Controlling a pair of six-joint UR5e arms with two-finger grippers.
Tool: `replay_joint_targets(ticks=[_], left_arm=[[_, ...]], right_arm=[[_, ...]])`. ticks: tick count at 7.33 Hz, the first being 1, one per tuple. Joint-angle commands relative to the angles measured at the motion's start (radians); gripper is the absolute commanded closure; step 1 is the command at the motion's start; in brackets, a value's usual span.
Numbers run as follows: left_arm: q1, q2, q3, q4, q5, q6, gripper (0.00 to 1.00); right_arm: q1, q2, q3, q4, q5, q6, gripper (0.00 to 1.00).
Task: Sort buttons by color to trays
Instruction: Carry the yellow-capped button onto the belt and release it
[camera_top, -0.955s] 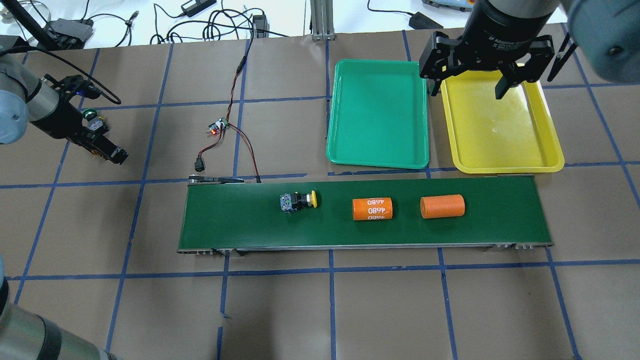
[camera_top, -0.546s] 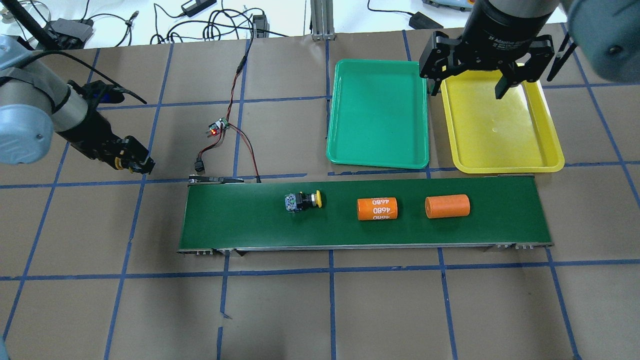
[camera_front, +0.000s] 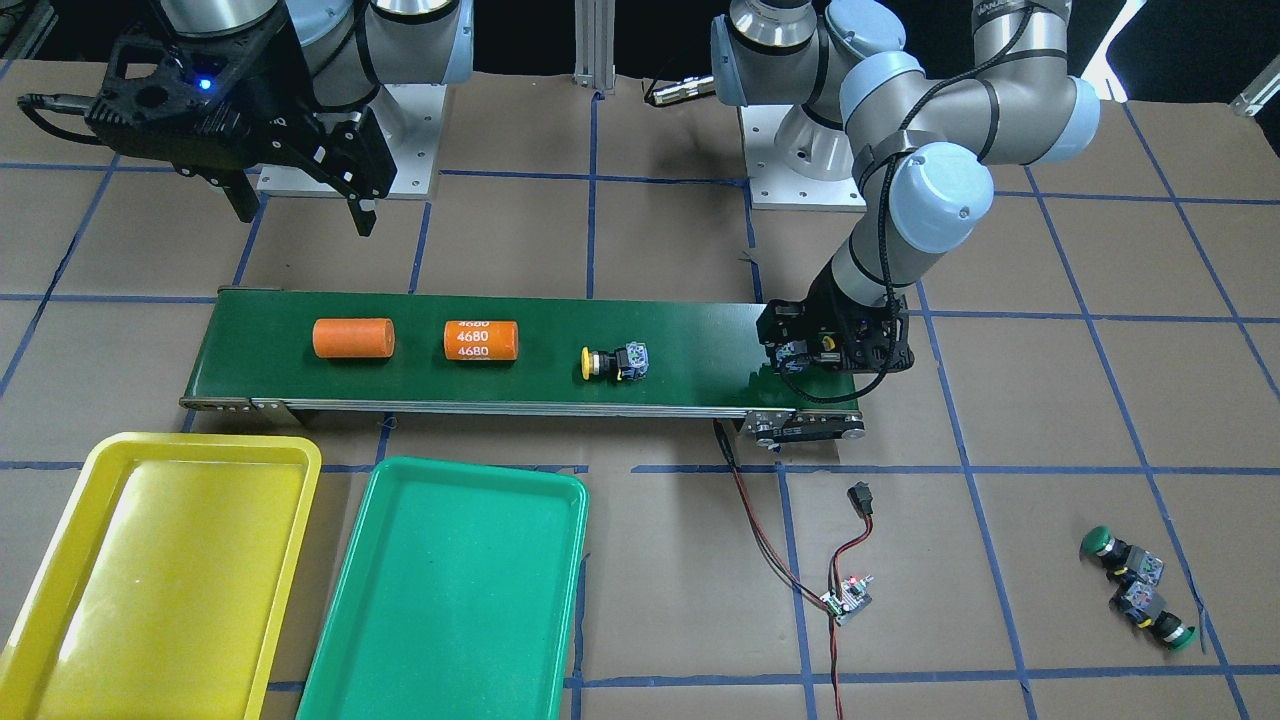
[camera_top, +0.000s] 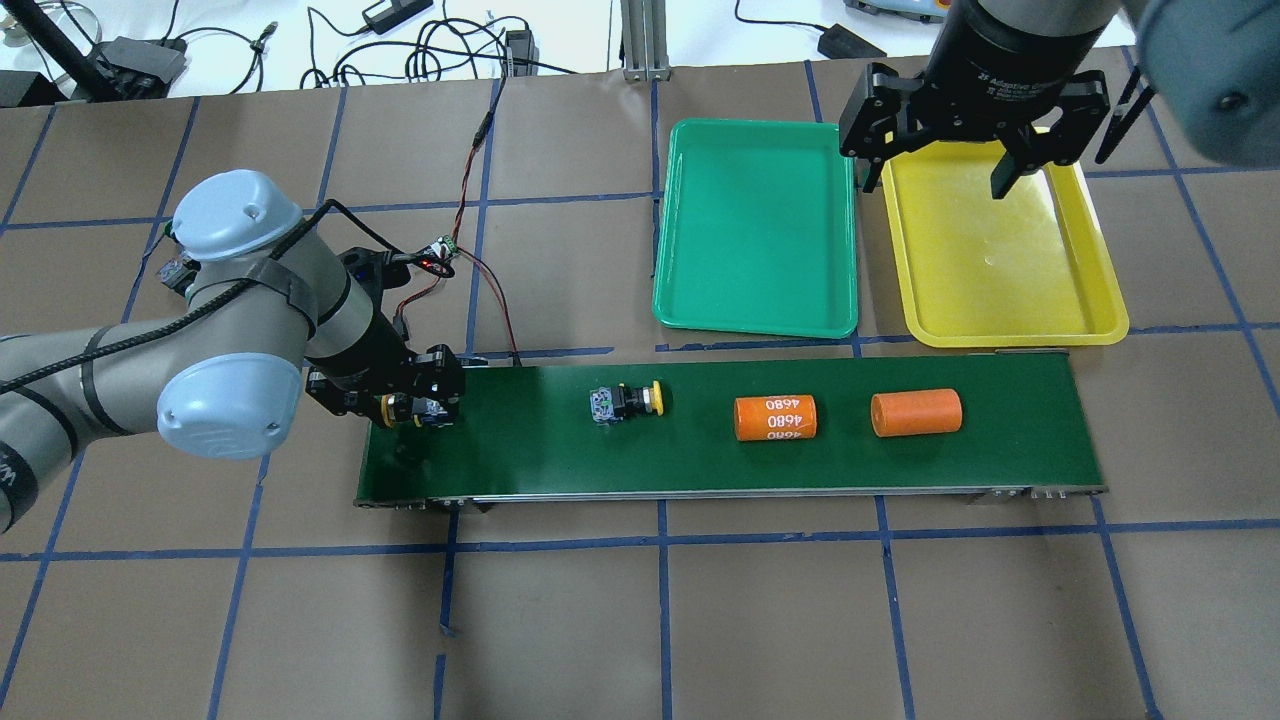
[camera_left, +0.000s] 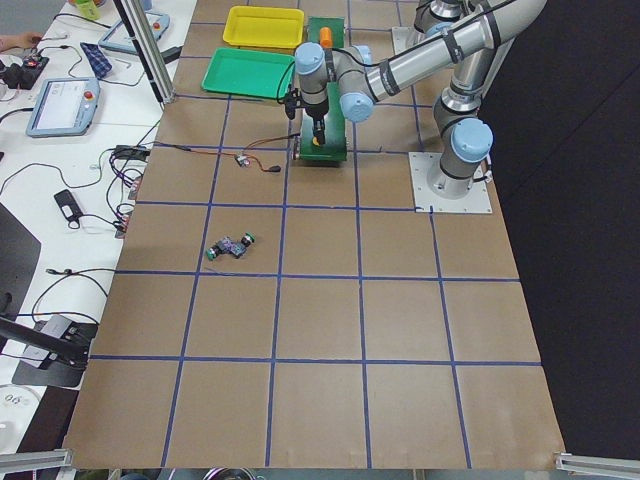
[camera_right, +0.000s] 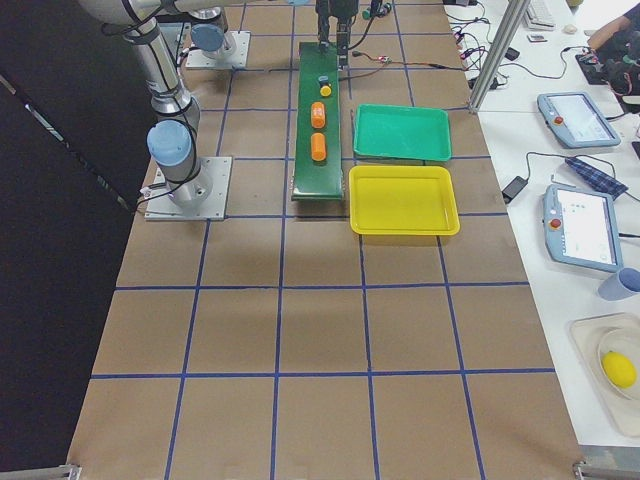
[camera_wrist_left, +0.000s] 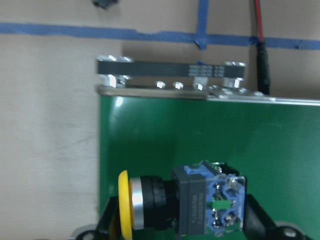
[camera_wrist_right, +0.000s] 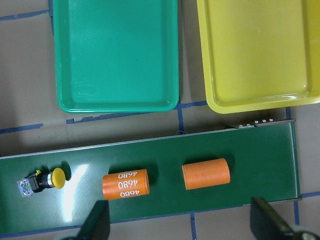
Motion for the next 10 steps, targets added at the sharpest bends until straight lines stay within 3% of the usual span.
replay_joint_targets(ticks=[1,2,4,5,8,10], left_arm=[[-0.024,-0.004,-0.005,0.037,-0.005,-0.024,0.00],[-0.018,-0.006,0.011,0.037,-0.005,-0.019,0.00],[0.061,-0.048,0.161,-0.033,0.026,0.167,0.00],[0.178,-0.113,0.286,-0.097,0.053,0.305,0.00],[0.383,-0.405,0.598,-0.089,0.128,0.705,0.00],[0.433,-0.501,0.653,-0.069,0.122,0.942,0.00]], right_arm=[[0.000,0.000,0.000,0.000,0.000,0.000,0.00],[0.000,0.000,0.000,0.000,0.000,0.000,0.00],[0.000,0.000,0.000,0.000,0.000,0.000,0.00],[0.000,0.000,0.000,0.000,0.000,0.000,0.00],[0.000,0.002,0.000,0.000,0.000,0.000,0.00],[0.000,0.002,0.000,0.000,0.000,0.000,0.00]])
